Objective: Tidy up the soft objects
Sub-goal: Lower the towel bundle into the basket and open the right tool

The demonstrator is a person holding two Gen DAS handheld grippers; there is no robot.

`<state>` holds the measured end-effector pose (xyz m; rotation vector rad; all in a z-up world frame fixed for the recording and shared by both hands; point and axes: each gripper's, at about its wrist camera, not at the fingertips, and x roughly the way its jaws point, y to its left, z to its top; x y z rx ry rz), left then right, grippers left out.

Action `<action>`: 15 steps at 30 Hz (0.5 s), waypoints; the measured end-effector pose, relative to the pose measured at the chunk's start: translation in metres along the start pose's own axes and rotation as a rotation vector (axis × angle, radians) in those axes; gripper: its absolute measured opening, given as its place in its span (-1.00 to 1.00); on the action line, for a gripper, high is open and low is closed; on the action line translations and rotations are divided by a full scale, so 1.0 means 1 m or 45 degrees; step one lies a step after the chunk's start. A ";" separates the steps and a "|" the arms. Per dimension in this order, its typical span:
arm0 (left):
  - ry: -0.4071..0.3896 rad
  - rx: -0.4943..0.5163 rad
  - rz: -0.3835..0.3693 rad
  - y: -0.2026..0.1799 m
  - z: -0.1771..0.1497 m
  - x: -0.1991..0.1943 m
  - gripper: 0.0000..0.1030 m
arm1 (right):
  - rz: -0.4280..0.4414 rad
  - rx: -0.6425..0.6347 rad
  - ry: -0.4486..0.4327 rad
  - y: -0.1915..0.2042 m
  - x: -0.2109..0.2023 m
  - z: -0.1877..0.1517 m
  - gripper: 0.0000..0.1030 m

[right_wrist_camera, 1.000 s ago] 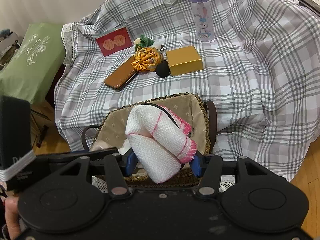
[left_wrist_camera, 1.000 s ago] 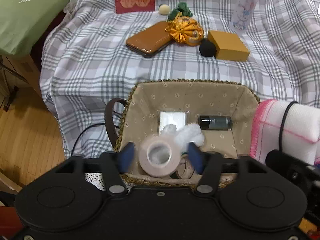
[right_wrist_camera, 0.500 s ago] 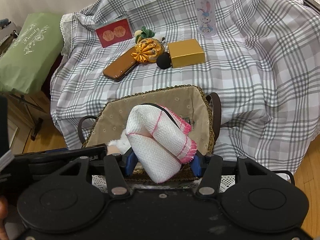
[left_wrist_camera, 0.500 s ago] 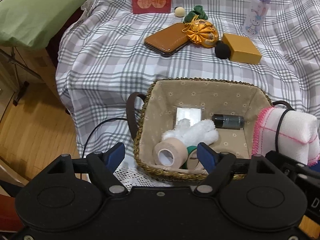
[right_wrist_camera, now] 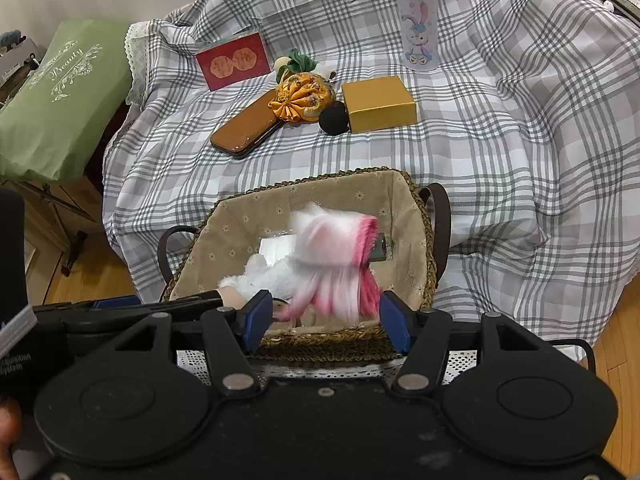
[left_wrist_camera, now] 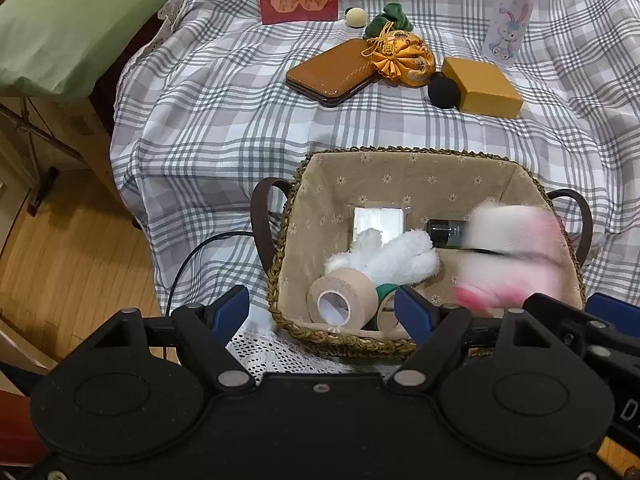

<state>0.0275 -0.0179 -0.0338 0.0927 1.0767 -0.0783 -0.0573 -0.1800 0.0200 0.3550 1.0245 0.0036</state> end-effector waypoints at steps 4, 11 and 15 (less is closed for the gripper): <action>0.000 0.006 0.000 0.000 -0.001 0.000 0.49 | 0.003 0.007 0.011 -0.001 0.002 0.000 0.15; 0.005 0.009 0.005 -0.001 -0.001 0.000 0.49 | -0.001 0.015 0.026 -0.001 0.004 -0.001 0.15; 0.006 0.010 0.006 -0.001 -0.001 0.000 0.52 | -0.004 0.016 0.031 -0.001 0.004 -0.001 0.15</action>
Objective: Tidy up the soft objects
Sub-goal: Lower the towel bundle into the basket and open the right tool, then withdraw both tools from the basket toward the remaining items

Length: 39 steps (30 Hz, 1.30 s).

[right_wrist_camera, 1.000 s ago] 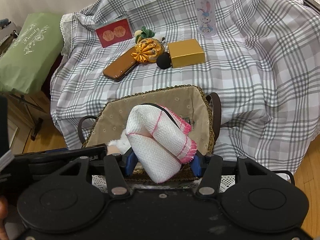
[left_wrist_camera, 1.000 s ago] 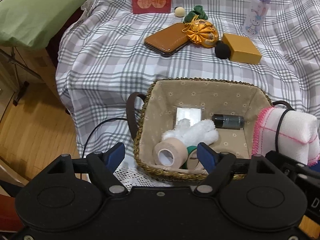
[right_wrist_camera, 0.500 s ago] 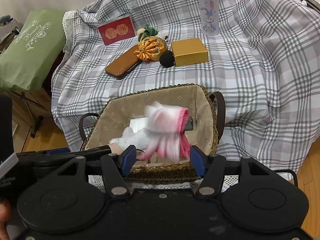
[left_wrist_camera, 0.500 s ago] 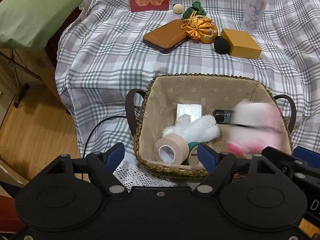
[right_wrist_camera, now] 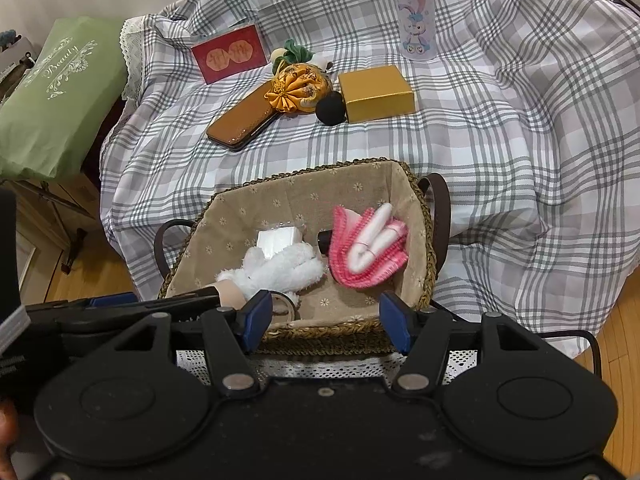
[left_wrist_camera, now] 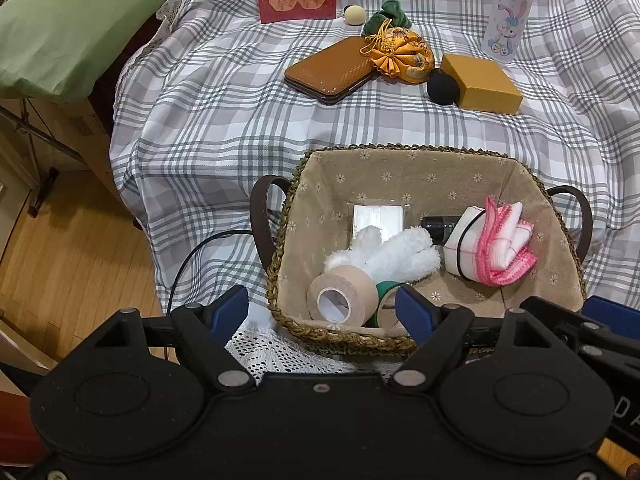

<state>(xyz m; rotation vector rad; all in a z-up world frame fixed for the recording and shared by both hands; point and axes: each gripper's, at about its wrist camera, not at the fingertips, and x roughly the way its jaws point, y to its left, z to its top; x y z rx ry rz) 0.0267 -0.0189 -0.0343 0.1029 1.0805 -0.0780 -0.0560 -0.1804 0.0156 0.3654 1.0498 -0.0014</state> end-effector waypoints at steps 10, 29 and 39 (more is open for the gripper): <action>-0.004 0.002 0.003 0.000 0.000 0.000 0.61 | -0.003 0.005 0.006 -0.001 0.001 0.000 0.16; -0.041 0.021 0.020 0.000 -0.002 -0.006 0.94 | -0.011 0.051 -0.004 -0.008 0.002 0.000 0.17; 0.038 0.012 0.071 0.002 0.003 0.004 0.94 | -0.041 0.080 -0.035 -0.012 0.002 0.005 0.21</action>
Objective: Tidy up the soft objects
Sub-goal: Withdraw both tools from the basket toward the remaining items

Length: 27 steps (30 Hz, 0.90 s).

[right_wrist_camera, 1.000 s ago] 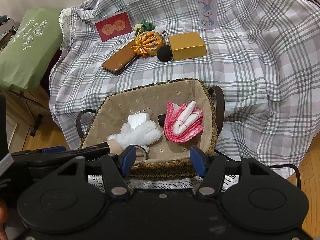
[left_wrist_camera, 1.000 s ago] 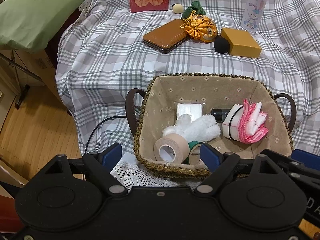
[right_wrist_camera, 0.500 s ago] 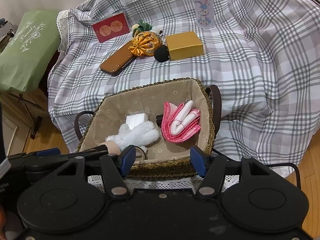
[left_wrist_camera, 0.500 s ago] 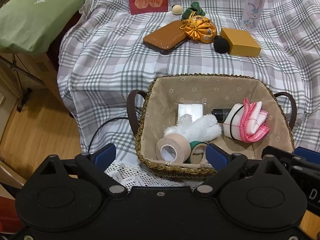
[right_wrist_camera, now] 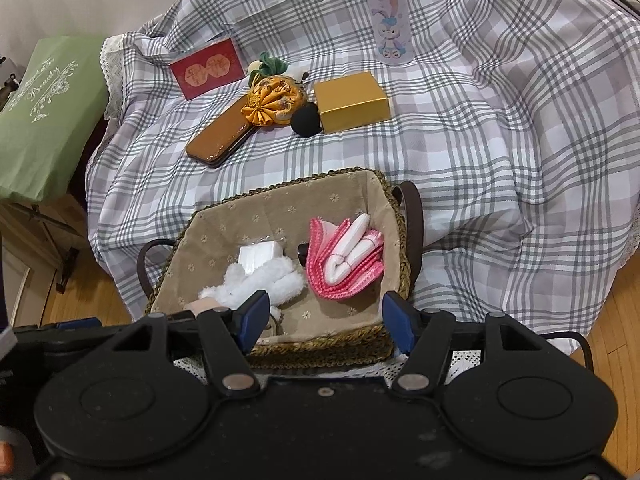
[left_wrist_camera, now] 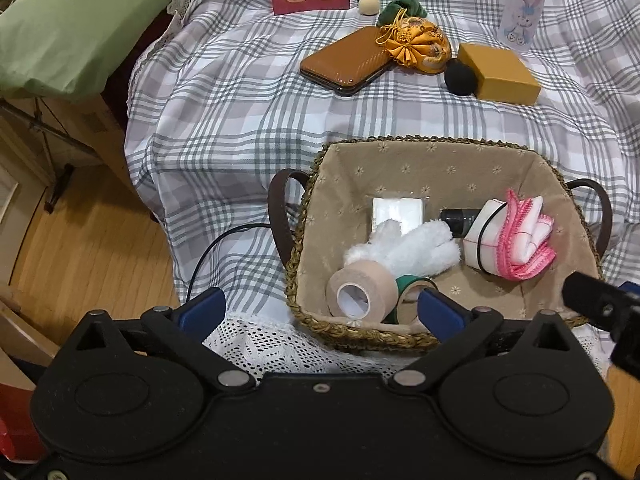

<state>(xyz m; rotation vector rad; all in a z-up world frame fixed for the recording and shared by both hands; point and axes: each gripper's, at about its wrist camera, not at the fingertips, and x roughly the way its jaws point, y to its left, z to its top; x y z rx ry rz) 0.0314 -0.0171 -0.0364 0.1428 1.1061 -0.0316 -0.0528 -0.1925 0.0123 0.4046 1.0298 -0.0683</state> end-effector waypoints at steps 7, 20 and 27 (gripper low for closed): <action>-0.041 -0.013 -0.012 0.001 0.006 0.001 0.93 | -0.010 0.026 0.002 -0.005 0.005 0.007 0.21; 0.007 0.010 0.003 0.002 0.030 0.018 0.91 | -0.004 0.006 0.031 0.002 0.026 0.032 0.27; -0.023 0.028 0.016 0.002 0.052 0.026 0.91 | -0.006 -0.022 0.074 0.012 0.045 0.049 0.28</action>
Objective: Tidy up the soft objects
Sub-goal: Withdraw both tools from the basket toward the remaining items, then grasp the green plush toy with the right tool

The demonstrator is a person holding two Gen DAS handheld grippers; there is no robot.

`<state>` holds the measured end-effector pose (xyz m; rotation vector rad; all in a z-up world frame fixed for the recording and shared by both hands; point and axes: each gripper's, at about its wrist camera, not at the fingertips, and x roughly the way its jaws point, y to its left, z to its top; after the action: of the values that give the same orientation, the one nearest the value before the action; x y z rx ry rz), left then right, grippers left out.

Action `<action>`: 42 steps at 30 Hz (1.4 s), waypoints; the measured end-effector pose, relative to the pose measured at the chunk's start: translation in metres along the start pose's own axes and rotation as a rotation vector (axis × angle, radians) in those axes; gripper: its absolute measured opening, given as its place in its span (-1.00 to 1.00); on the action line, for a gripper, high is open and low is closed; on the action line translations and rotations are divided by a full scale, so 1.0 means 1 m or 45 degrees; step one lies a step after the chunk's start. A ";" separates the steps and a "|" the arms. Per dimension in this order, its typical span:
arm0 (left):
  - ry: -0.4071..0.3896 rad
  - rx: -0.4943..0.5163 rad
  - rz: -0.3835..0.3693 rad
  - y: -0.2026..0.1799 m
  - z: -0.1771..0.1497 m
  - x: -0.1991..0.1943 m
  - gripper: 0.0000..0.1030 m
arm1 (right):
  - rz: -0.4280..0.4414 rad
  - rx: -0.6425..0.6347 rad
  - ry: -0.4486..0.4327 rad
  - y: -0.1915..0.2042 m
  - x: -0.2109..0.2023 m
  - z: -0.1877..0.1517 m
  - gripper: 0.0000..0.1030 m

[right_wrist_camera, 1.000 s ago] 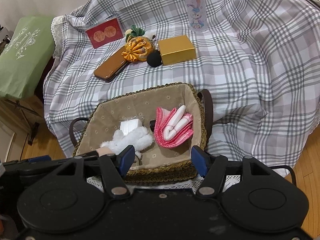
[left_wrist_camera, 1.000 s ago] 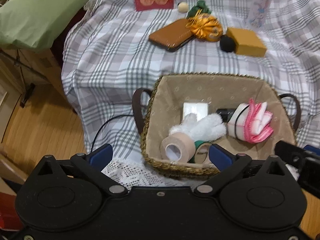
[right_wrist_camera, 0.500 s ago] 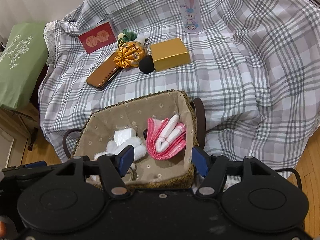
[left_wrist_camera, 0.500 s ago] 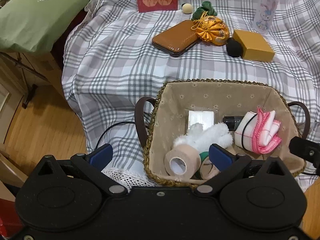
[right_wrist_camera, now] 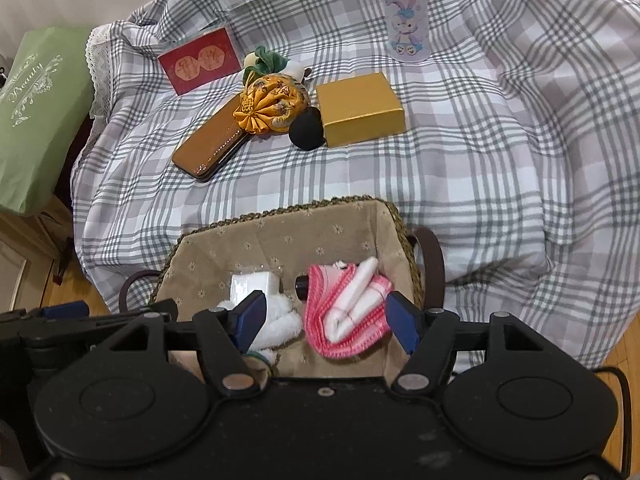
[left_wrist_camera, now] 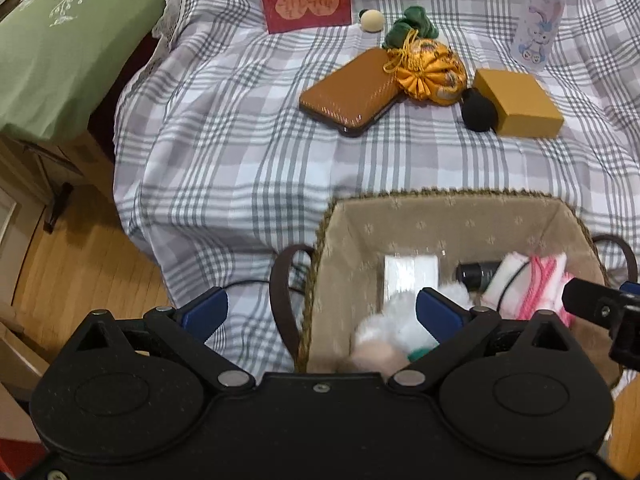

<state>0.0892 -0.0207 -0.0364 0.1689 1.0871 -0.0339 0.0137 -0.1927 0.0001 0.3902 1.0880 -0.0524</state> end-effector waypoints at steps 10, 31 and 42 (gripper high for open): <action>-0.011 -0.030 -0.009 0.004 0.045 0.025 0.91 | 0.031 0.008 0.015 0.004 0.029 0.054 0.40; -0.040 -0.024 -0.020 0.017 0.137 0.082 0.90 | 0.030 -0.020 -0.065 0.052 0.128 0.215 0.78; -0.077 -0.018 0.022 0.025 0.166 0.102 0.91 | 0.013 0.001 0.071 0.070 0.212 0.274 0.83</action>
<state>0.2848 -0.0163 -0.0483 0.1637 1.0254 -0.0159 0.3625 -0.1879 -0.0544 0.3996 1.1412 -0.0331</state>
